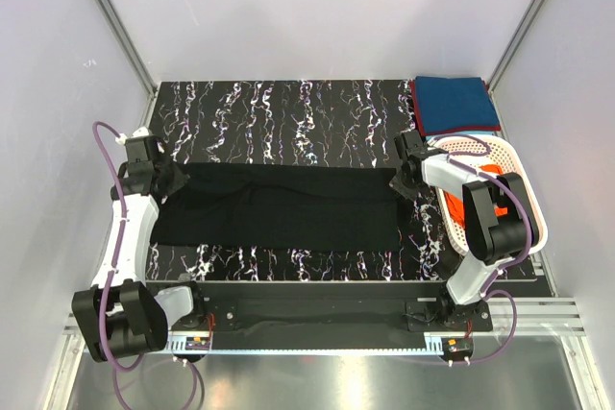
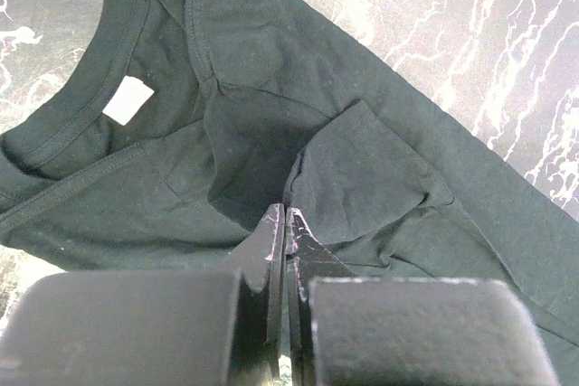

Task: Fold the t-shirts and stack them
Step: Fold the tshirt

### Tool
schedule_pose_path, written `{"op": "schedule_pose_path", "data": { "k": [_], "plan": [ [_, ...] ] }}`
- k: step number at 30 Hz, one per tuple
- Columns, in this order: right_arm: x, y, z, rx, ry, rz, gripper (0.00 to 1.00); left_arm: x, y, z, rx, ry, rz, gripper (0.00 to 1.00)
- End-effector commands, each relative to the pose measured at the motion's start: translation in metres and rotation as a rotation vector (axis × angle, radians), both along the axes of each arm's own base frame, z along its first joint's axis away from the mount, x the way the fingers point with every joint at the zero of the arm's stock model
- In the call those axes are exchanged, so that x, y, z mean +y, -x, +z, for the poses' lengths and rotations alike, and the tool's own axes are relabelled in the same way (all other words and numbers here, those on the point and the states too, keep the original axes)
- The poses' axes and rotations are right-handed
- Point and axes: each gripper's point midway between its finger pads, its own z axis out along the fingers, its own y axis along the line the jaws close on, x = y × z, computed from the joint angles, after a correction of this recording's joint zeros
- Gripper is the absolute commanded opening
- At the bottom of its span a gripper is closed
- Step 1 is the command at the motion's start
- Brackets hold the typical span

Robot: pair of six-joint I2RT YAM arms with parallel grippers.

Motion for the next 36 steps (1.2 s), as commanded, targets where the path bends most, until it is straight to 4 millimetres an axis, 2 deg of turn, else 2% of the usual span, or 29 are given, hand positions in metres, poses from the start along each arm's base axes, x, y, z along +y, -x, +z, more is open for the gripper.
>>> {"op": "schedule_pose_path", "data": {
  "k": [1, 4, 10, 15, 21, 27, 31, 36],
  "plan": [
    [-0.010, -0.006, 0.006, -0.035, 0.042, -0.030, 0.00, 0.011, -0.016, 0.022, -0.079, -0.042, 0.033, 0.00],
    [-0.006, -0.012, 0.020, -0.072, 0.026, -0.010, 0.00, 0.019, -0.020, 0.033, -0.093, -0.086, 0.051, 0.00],
    [0.012, -0.023, 0.035, -0.124, -0.058, 0.051, 0.00, 0.033, -0.035, 0.051, -0.115, -0.142, 0.066, 0.00],
    [0.013, -0.021, 0.041, -0.142, -0.069, 0.055, 0.00, 0.036, -0.040, 0.066, -0.141, -0.161, 0.063, 0.00],
    [0.012, -0.019, 0.047, -0.163, -0.070, 0.059, 0.00, 0.041, -0.038, 0.067, -0.129, -0.188, 0.070, 0.00],
    [0.013, -0.020, 0.055, -0.183, -0.074, 0.067, 0.00, 0.043, -0.041, 0.081, -0.151, -0.193, 0.068, 0.00],
    [0.013, -0.007, 0.043, -0.153, -0.089, 0.067, 0.00, 0.047, -0.032, 0.073, -0.108, -0.214, 0.089, 0.00],
    [0.011, 0.003, 0.033, -0.156, -0.090, 0.072, 0.00, 0.051, -0.014, 0.041, -0.033, -0.235, 0.105, 0.00]
  ]
}}
